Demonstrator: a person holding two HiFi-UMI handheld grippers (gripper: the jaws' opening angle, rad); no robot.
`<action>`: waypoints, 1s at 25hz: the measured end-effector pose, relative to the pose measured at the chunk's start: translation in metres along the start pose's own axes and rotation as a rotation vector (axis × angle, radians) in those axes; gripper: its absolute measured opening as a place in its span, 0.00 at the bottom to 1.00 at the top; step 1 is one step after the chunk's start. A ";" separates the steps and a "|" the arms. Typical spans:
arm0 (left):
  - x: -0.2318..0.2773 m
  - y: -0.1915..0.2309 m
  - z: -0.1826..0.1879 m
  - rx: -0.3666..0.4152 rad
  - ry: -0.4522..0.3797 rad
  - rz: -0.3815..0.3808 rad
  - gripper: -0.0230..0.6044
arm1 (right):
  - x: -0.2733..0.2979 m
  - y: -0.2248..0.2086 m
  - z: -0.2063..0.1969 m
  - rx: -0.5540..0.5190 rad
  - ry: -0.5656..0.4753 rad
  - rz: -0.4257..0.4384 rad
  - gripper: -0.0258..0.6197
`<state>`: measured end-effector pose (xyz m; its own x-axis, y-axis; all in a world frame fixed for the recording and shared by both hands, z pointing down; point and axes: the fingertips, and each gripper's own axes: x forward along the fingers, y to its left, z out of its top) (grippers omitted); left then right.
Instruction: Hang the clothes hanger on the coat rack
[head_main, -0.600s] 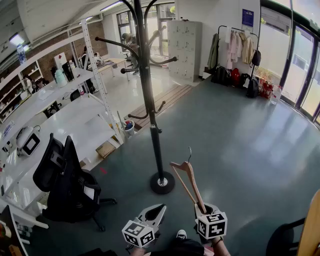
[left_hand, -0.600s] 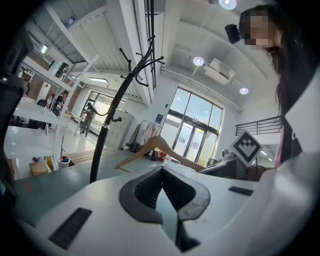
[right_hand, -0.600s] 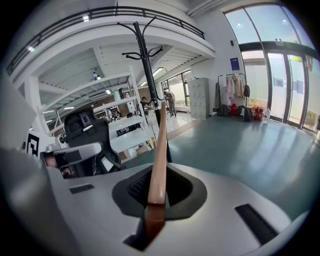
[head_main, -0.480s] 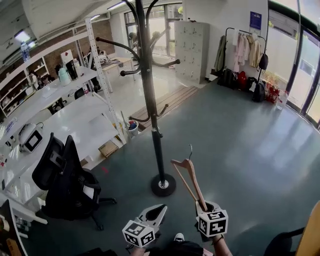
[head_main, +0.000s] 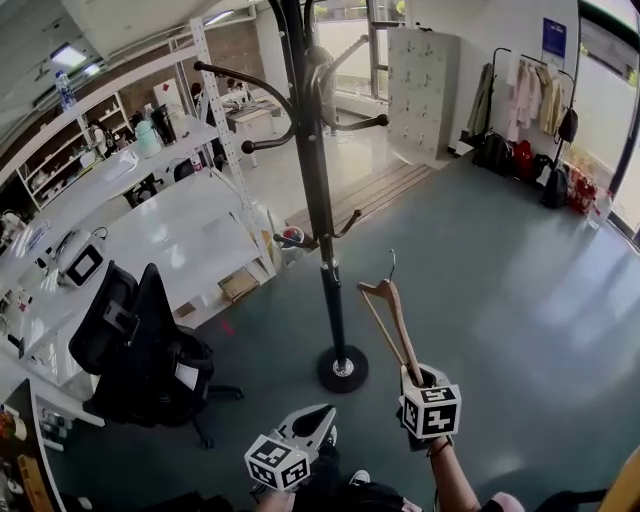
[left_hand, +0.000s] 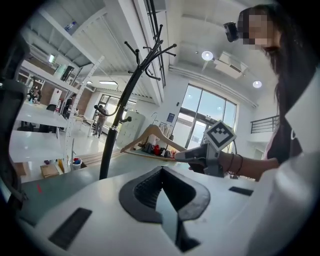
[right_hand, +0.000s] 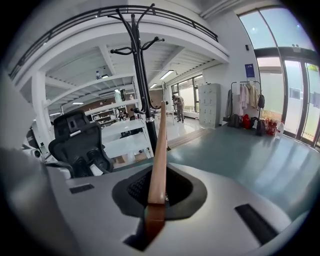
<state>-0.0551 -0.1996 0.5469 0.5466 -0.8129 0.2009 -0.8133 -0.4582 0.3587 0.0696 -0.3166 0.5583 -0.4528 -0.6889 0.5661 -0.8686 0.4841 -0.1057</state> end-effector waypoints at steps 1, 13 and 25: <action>0.005 0.007 0.002 0.001 0.001 0.001 0.04 | 0.009 -0.002 0.007 -0.005 -0.004 0.001 0.09; 0.078 0.090 0.079 0.043 -0.030 -0.084 0.04 | 0.108 -0.004 0.075 -0.082 0.031 -0.037 0.09; 0.101 0.137 0.102 0.037 -0.029 -0.113 0.04 | 0.189 0.007 0.071 -0.082 0.173 -0.020 0.09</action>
<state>-0.1313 -0.3814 0.5229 0.6294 -0.7654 0.1344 -0.7541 -0.5598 0.3435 -0.0365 -0.4815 0.6059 -0.3878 -0.5990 0.7006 -0.8547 0.5182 -0.0301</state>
